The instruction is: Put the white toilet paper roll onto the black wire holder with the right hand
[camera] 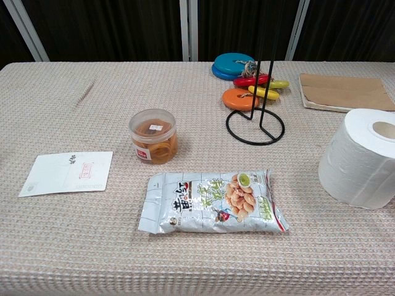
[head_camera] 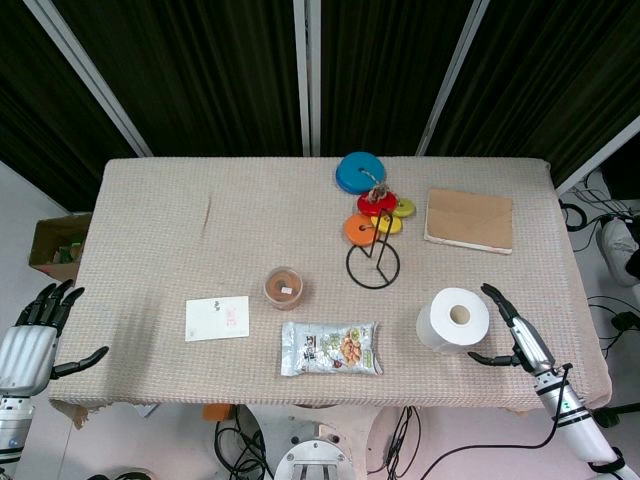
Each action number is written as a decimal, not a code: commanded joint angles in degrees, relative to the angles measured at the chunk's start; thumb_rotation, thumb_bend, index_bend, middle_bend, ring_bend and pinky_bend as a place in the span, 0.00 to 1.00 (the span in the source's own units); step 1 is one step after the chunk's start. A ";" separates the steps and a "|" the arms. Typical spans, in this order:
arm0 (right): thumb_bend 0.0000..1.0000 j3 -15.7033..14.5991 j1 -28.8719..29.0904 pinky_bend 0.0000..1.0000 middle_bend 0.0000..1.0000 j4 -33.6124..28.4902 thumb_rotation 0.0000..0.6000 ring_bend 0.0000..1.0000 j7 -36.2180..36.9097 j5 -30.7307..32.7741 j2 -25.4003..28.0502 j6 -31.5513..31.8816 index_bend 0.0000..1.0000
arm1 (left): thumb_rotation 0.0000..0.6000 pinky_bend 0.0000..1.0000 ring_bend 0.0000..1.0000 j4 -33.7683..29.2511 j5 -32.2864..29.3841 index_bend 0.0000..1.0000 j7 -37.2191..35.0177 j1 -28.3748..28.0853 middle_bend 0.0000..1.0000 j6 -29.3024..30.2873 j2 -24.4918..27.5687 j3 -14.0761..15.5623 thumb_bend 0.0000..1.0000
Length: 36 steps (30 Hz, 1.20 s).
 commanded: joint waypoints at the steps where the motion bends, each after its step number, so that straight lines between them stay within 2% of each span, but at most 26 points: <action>1: 0.00 -0.06 0.01 0.00 0.00 -0.05 1.00 0.00 -0.05 0.09 0.02 -0.07 0.00 | 0.06 0.20 0.04 0.03 0.00 0.10 -0.02 0.02 0.05 -0.05 0.02 0.05 0.00; 20: 0.00 0.56 1.42 0.00 0.00 -1.24 1.00 0.00 -0.48 0.17 -0.36 -0.43 0.00 | 0.06 0.20 0.04 -0.37 0.00 0.10 0.46 -0.17 0.05 -0.43 0.15 0.04 0.00; 32: 0.01 -0.34 3.23 0.00 0.00 -1.05 1.00 0.00 -0.20 -1.03 -1.00 -2.04 0.00 | 0.06 0.20 0.04 -0.46 -0.20 0.10 0.44 0.00 0.05 -0.45 0.42 0.12 0.00; 34: 0.02 -0.43 3.10 0.01 0.01 -0.65 1.00 0.00 -0.26 -1.04 -1.32 -1.77 0.00 | 0.06 0.20 0.04 -0.45 -0.26 0.10 0.42 0.00 0.05 -0.52 0.44 0.12 0.00; 36: 0.03 -0.49 3.30 0.07 0.06 -0.57 1.00 0.03 -0.28 -1.04 -1.30 -1.97 0.00 | 0.06 0.20 0.04 -0.45 -0.36 0.10 0.39 -0.03 0.05 -0.70 0.46 0.14 0.00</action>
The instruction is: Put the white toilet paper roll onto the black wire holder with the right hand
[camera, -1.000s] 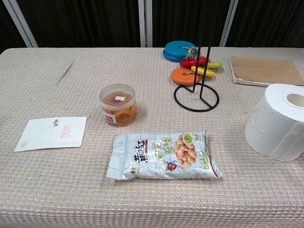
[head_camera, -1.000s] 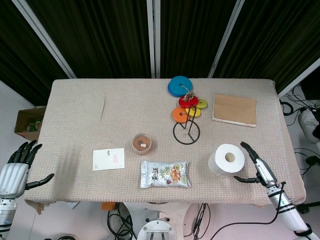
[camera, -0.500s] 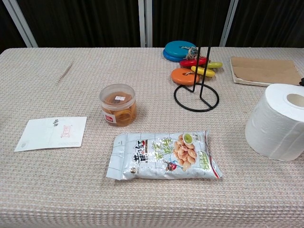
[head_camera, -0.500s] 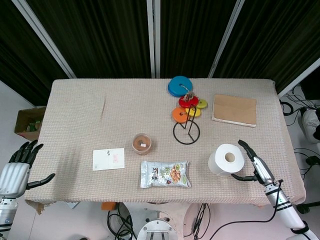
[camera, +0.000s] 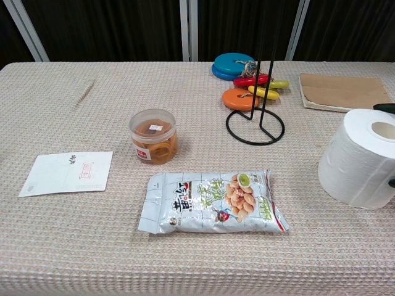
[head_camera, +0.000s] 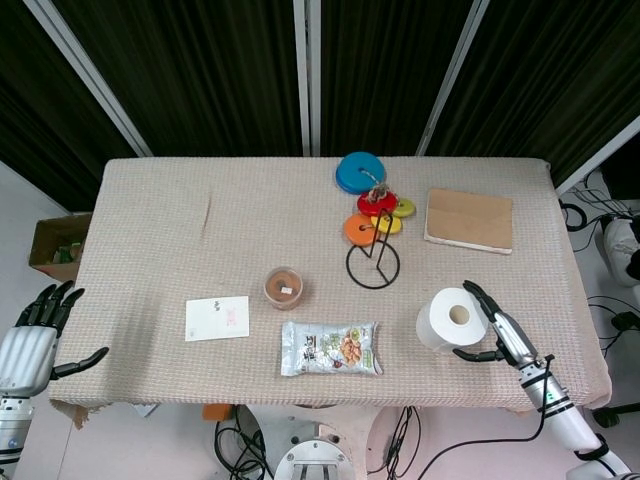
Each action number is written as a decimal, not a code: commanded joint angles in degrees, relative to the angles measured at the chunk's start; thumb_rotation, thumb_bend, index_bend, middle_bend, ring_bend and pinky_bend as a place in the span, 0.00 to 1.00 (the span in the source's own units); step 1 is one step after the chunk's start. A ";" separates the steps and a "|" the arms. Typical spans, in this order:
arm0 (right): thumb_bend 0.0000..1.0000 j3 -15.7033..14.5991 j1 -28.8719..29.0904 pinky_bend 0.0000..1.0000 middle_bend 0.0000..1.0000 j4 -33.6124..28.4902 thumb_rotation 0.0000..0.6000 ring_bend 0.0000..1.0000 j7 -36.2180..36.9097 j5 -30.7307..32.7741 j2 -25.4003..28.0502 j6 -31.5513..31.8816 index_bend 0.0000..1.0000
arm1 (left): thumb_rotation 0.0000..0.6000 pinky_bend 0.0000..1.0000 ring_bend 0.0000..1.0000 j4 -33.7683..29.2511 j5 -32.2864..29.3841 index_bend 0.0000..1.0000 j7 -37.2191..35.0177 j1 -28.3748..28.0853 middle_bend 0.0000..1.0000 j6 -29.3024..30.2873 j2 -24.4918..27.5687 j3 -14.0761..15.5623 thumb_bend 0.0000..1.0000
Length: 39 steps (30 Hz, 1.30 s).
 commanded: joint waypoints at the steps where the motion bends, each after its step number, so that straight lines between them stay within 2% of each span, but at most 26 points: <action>1: 0.04 -0.04 0.23 0.10 0.09 -0.06 1.00 0.06 -0.15 0.11 0.11 -0.32 0.00 | 0.07 0.20 0.04 -0.02 -0.12 0.10 -0.01 -0.04 0.05 -0.23 0.03 0.04 0.00; 3: 0.07 0.34 0.14 0.20 0.17 -0.13 1.00 0.15 -0.66 0.55 -0.07 -0.07 0.01 | 0.07 0.20 0.04 -0.02 -0.21 0.10 -0.03 -0.06 0.05 -0.39 0.04 0.06 0.00; 6: 0.13 1.08 -0.20 0.37 0.31 -0.33 1.00 0.28 -1.40 1.38 -0.52 0.66 0.13 | 0.06 0.20 0.04 -0.06 -0.33 0.10 -0.02 -0.06 0.05 -0.56 0.07 0.10 0.00; 9: 0.17 1.83 -0.42 0.49 0.39 -0.16 1.00 0.35 -1.69 2.16 -0.98 1.21 0.24 | 0.07 0.20 0.04 -0.11 -0.39 0.11 0.02 0.00 0.05 -0.55 0.16 0.12 0.00; 10: 0.18 1.95 -0.44 0.51 0.39 -0.12 1.00 0.36 -1.69 2.24 -1.06 1.33 0.25 | 0.07 0.20 0.04 -0.14 -0.41 0.11 0.03 0.01 0.05 -0.55 0.19 0.11 0.00; 15: 0.21 2.57 -0.73 0.52 0.42 -0.02 1.00 0.39 -1.25 2.55 -1.33 2.56 0.31 | 0.07 0.20 0.04 -0.26 -0.42 0.10 0.03 0.03 0.05 -0.61 0.29 0.15 0.00; 22: 0.22 5.00 -1.34 0.53 0.43 -1.63 1.00 0.39 -2.17 2.02 0.77 8.70 0.31 | 0.07 0.20 0.04 -0.19 -0.54 0.10 -0.14 0.05 0.05 -0.71 0.39 0.14 0.00; 31: 0.22 11.50 0.16 0.54 0.43 -13.25 1.00 0.40 -6.82 0.56 9.61 17.67 0.31 | 0.06 0.20 0.04 -0.22 -0.40 0.10 -0.30 -0.10 0.05 -0.85 0.53 0.12 0.00; 39: 0.24 18.28 4.64 0.54 0.43 -25.88 1.00 0.40 -14.27 1.84 16.05 16.70 0.31 | 0.07 0.20 0.04 -1.00 -0.54 0.11 0.19 -0.26 0.05 -1.07 1.09 0.01 0.00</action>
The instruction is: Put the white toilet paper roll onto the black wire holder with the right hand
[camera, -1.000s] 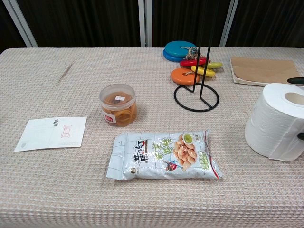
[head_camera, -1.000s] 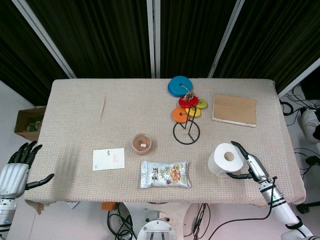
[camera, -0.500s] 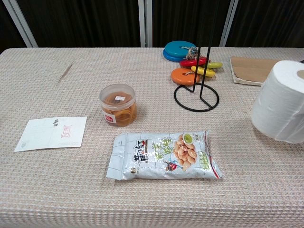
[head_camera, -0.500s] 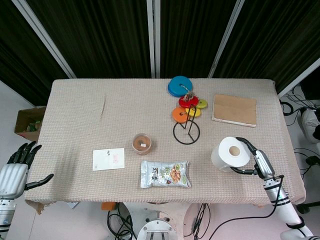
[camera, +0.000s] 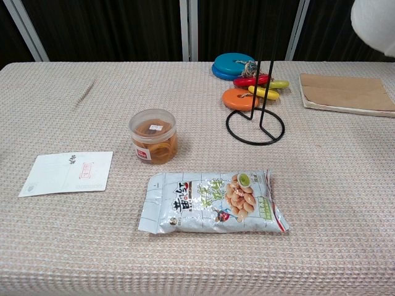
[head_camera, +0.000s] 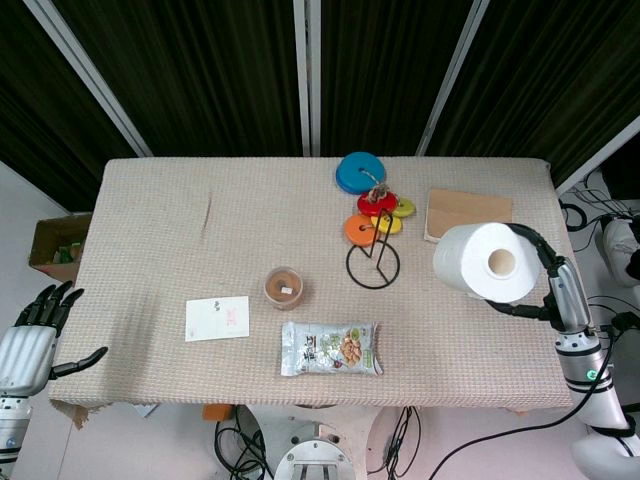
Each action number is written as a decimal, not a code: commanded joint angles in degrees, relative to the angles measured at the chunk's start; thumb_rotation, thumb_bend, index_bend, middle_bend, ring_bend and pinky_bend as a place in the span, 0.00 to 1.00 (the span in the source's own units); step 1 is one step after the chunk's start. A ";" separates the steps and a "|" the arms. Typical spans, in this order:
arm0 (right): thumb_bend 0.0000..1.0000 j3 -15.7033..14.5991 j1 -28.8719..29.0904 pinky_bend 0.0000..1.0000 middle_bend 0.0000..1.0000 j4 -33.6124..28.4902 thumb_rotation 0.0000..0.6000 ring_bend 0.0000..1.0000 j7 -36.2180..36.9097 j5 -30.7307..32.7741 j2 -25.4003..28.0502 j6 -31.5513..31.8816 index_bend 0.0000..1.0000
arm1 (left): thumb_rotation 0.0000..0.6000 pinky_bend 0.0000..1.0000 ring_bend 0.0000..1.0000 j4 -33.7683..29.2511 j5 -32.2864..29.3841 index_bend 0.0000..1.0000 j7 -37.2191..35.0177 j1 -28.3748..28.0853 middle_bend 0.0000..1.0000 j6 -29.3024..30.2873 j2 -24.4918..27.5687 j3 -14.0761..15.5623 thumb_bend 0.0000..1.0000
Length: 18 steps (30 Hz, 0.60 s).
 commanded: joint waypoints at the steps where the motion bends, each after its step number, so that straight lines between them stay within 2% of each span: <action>1: 0.24 3.99 3.25 0.54 0.43 -6.60 1.00 0.40 -5.19 0.95 3.32 -1.51 0.31 | 0.07 0.20 0.04 -0.28 -0.05 0.11 0.11 -0.10 0.05 -0.13 0.14 -0.06 0.00; 8: 0.25 7.79 8.29 0.54 0.43 -14.86 1.00 0.40 -13.25 5.74 3.71 -8.60 0.31 | 0.07 0.20 0.04 -1.14 -0.24 0.10 0.79 -0.51 0.05 -1.01 0.28 -0.02 0.00; 14: 0.25 10.12 12.34 0.54 0.43 -16.51 1.00 0.40 -19.53 10.67 0.50 -13.63 0.31 | 0.07 0.20 0.04 -1.07 -0.30 0.10 0.73 -0.83 0.05 -1.80 0.03 0.14 0.00; 18: 0.26 10.91 14.63 0.54 0.43 -16.59 1.00 0.40 -19.97 14.18 0.45 -18.73 0.31 | 0.08 0.20 0.04 -0.83 -0.88 0.10 0.24 -0.93 0.05 -2.48 0.12 0.19 0.00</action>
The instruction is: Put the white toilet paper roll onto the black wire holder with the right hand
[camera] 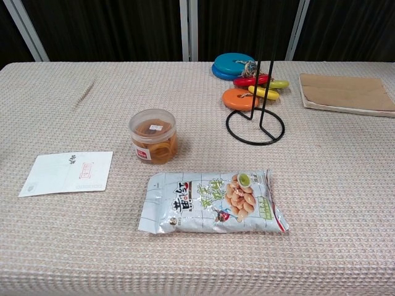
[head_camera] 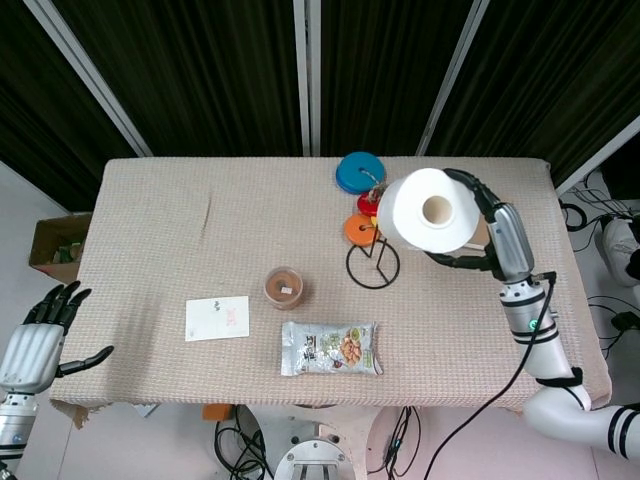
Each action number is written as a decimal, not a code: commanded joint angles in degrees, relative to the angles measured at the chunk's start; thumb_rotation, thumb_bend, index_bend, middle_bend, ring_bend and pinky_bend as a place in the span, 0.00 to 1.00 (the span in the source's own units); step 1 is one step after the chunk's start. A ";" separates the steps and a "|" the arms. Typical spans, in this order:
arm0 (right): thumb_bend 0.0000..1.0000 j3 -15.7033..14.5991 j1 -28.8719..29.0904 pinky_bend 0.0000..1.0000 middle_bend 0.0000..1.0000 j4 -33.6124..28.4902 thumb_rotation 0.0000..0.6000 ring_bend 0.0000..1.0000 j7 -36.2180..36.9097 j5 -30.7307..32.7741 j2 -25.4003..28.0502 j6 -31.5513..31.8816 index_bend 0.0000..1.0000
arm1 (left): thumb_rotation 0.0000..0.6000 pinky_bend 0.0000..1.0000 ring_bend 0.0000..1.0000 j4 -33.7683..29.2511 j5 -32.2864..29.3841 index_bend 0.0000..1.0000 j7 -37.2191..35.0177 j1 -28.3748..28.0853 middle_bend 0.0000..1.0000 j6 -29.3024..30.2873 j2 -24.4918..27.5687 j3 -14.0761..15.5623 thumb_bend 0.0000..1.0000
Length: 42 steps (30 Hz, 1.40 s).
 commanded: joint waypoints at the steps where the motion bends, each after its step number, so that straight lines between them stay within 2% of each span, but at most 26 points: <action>1: 0.26 1.26 2.60 0.54 0.43 -0.38 1.00 0.40 -1.14 3.71 -0.76 -4.49 0.31 | 0.08 0.20 0.04 0.27 -0.29 0.10 -0.41 -0.02 0.05 -0.22 -0.02 0.01 0.00; 17: 0.25 1.80 5.82 0.54 0.43 3.03 1.00 0.40 -0.34 9.75 -4.37 -11.45 0.31 | 0.09 0.20 0.04 1.66 -1.17 0.10 -2.22 -0.30 0.05 -0.83 0.01 -0.35 0.00; 28: 0.25 0.19 6.30 0.54 0.43 6.43 1.00 0.40 -0.42 11.02 -6.76 -14.24 0.31 | 0.09 0.20 0.04 2.42 -1.09 0.10 -2.99 -0.12 0.05 -0.62 -0.17 -0.18 0.00; 37: 0.23 -1.94 5.80 0.53 0.41 11.78 1.00 0.40 2.10 10.89 -10.11 -15.91 0.22 | 0.09 0.20 0.04 2.53 -1.06 0.10 -2.94 -0.06 0.05 -0.68 -0.31 -0.02 0.00; 39: 0.23 -2.41 5.76 0.51 0.39 13.29 1.00 0.39 3.02 10.68 -10.86 -16.51 0.18 | 0.09 0.20 0.04 2.50 -1.05 0.10 -2.87 -0.04 0.05 -0.63 -0.30 -0.02 0.00; 40: 0.22 -2.64 5.78 0.50 0.37 13.94 1.00 0.37 3.42 10.49 -11.14 -16.81 0.16 | 0.09 0.20 0.04 2.49 -1.04 0.10 -2.84 -0.03 0.05 -0.60 -0.29 -0.02 0.00; 42: 0.20 -3.28 5.94 0.41 0.26 15.35 1.00 0.26 4.33 9.82 -11.57 -17.77 0.06 | 0.09 0.20 0.04 2.47 -1.11 0.10 -2.81 -0.02 0.05 -0.60 -0.27 -0.04 0.00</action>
